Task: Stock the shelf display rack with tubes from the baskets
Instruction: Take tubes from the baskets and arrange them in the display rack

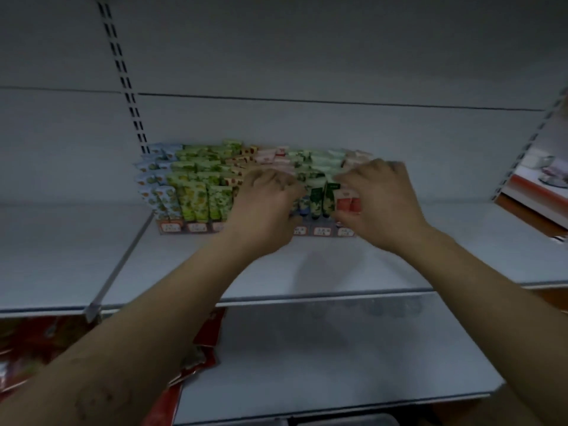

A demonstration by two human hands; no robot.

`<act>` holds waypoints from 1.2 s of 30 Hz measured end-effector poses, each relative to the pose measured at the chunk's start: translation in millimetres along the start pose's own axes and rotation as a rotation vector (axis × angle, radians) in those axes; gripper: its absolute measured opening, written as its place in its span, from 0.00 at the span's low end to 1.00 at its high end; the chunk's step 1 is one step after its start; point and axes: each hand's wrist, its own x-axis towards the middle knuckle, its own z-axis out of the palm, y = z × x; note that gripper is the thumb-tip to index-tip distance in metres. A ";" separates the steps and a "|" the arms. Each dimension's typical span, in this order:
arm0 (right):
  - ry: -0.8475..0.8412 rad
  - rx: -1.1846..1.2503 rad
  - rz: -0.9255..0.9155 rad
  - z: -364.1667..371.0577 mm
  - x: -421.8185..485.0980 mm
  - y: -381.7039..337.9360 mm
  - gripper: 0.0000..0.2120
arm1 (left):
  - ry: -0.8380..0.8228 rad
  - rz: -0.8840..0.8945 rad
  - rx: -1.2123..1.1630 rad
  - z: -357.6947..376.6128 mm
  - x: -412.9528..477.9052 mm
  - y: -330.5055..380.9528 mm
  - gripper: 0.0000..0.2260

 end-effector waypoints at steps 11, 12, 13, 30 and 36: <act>-0.889 0.149 0.166 6.4 -186.1 -54.3 0.25 | -0.426 0.144 -0.217 45.3 -152.1 89.3 0.17; -0.982 0.140 0.164 14.5 -201.3 -54.6 0.26 | -0.498 0.117 -0.227 56.9 -162.3 96.3 0.17; -1.074 0.125 0.145 23.4 -215.5 -54.9 0.27 | -0.569 0.087 -0.232 69.1 -172.5 103.1 0.17; -1.753 0.301 0.377 160.9 -371.9 -36.1 0.20 | -1.351 -0.110 -0.261 224.1 -301.5 177.8 0.04; -1.788 0.345 0.544 203.5 -412.5 -49.5 0.15 | -1.402 -0.065 -0.185 254.0 -293.8 210.8 0.09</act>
